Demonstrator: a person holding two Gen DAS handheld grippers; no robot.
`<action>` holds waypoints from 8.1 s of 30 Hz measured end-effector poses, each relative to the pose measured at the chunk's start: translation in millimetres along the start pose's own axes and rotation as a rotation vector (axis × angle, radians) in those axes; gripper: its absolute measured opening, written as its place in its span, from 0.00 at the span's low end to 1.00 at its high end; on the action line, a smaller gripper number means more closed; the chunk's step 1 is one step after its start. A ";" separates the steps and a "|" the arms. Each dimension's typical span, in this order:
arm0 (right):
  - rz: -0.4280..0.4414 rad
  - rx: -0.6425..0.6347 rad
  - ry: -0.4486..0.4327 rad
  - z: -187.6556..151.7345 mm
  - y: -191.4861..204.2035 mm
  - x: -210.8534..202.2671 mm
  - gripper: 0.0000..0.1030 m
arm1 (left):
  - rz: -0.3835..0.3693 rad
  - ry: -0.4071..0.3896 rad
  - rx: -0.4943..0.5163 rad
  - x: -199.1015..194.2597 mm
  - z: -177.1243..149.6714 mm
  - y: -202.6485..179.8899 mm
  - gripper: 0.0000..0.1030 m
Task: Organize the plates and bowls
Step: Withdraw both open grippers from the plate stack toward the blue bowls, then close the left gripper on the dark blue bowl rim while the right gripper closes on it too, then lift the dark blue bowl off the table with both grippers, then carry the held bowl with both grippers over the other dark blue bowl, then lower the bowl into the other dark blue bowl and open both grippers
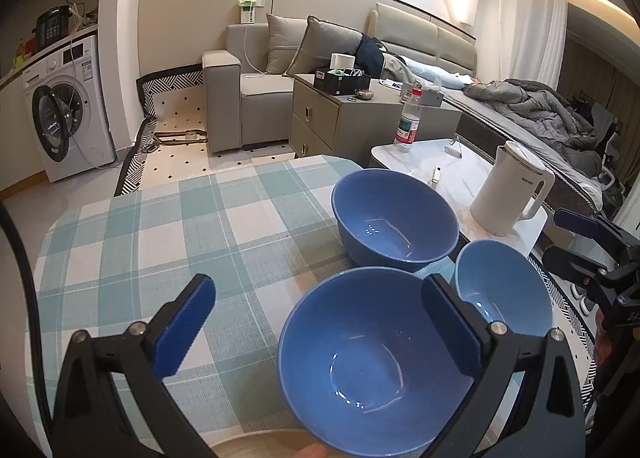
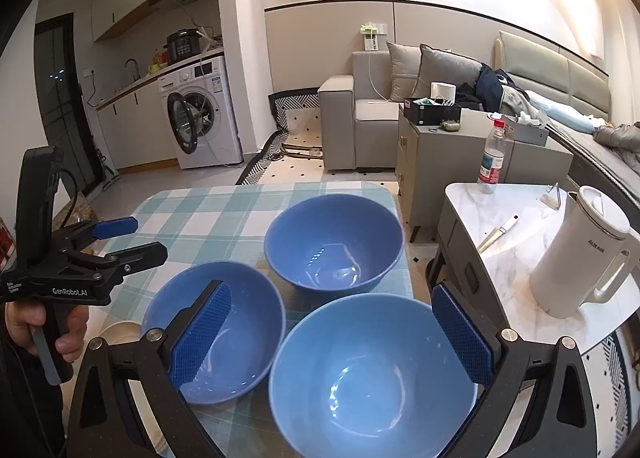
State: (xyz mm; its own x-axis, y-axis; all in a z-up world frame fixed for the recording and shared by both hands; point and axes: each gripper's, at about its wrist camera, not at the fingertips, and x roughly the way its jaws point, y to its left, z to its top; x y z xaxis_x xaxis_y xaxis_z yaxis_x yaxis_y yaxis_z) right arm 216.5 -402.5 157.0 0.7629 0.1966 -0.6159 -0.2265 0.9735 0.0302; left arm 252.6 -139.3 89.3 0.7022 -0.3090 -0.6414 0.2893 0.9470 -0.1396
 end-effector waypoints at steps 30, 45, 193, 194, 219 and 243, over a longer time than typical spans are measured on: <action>-0.012 0.114 0.097 26.2 -61.7 64.3 0.94 | 0.013 0.073 0.048 61.1 38.4 -15.3 1.00; 0.017 0.094 0.229 21.0 -58.9 111.1 0.65 | -0.034 0.133 0.068 90.6 40.8 -20.6 0.89; 0.041 -0.055 0.013 -2.6 46.0 -14.1 0.38 | -0.061 0.012 0.071 -19.8 5.4 -23.9 0.27; 0.042 -0.054 0.016 -3.9 46.9 -13.5 0.38 | -0.060 0.016 0.070 -18.8 3.8 -23.0 0.27; 0.091 -0.046 0.078 -31.4 66.3 12.5 0.39 | -0.051 0.079 0.013 -7.1 -32.5 -1.9 0.27; 0.092 -0.067 0.115 -55.2 69.1 23.8 0.39 | -0.012 0.109 0.036 -8.0 -51.3 -1.6 0.27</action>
State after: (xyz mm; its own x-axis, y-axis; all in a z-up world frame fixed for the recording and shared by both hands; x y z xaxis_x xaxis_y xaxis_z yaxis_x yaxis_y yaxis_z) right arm 185.6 -336.9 101.0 0.6635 0.2657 -0.6994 -0.3348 0.9414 0.0400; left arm 213.1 -133.9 56.0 0.6241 -0.3068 -0.7186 0.3219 0.9390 -0.1213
